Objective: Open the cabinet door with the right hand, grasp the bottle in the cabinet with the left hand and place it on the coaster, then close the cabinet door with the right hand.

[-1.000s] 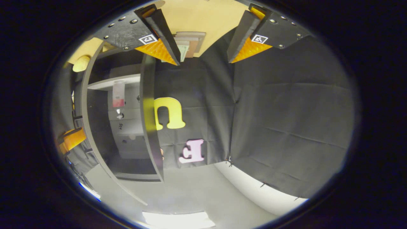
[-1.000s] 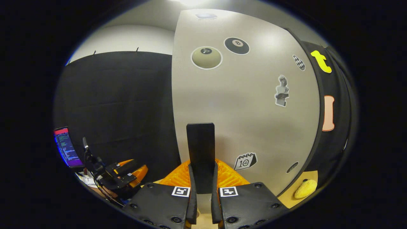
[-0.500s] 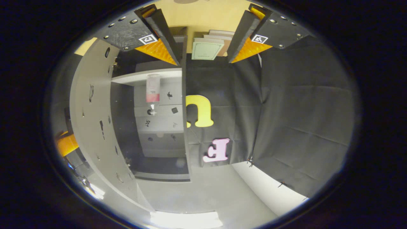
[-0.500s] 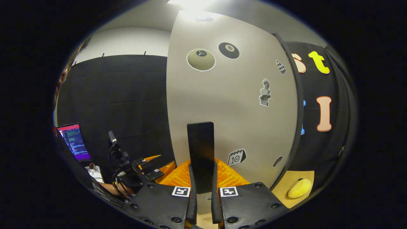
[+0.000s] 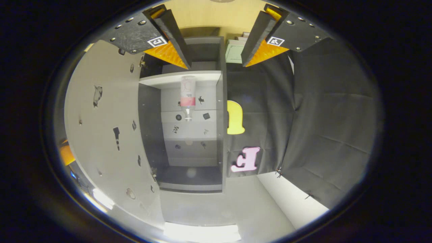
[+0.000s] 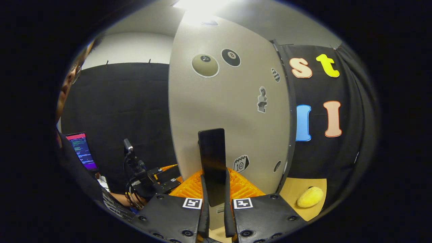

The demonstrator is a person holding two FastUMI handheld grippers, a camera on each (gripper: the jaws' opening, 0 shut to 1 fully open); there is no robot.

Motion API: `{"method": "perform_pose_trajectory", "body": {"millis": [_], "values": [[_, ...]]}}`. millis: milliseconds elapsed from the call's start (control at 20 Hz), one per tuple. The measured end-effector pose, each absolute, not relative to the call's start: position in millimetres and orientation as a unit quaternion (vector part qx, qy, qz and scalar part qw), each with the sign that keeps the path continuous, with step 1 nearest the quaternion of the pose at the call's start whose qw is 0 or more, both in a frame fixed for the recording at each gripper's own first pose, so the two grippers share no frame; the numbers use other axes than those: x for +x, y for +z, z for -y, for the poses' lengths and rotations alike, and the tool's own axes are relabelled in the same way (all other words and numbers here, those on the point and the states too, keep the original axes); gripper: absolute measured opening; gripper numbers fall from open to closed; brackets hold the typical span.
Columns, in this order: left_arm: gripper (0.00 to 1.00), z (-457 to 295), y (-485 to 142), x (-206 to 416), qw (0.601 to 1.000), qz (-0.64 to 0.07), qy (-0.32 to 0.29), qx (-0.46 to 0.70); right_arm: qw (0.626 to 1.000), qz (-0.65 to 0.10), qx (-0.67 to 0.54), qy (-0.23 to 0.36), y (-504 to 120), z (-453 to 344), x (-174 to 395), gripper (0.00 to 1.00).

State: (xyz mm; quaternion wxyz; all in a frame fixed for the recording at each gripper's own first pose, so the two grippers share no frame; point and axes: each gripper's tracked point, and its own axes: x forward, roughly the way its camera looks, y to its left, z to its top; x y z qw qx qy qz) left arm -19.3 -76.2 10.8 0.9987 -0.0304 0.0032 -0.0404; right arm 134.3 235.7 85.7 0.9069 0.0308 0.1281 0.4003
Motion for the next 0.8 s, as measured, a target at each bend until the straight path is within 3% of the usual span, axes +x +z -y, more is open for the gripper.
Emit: {"method": "perform_pose_trajectory", "body": {"millis": [650, 800], "values": [[0.91, 165, 21, -3, 0.995, 0.006, -0.096, -0.029, 0.942, -0.114, 0.044, 0.311, 92, -161, 144, 0.19], [0.91, 177, 25, 2, 0.994, 0.007, -0.103, -0.025, 0.938, -0.118, 0.064, 0.319, 91, -165, 147, 0.15]]}}
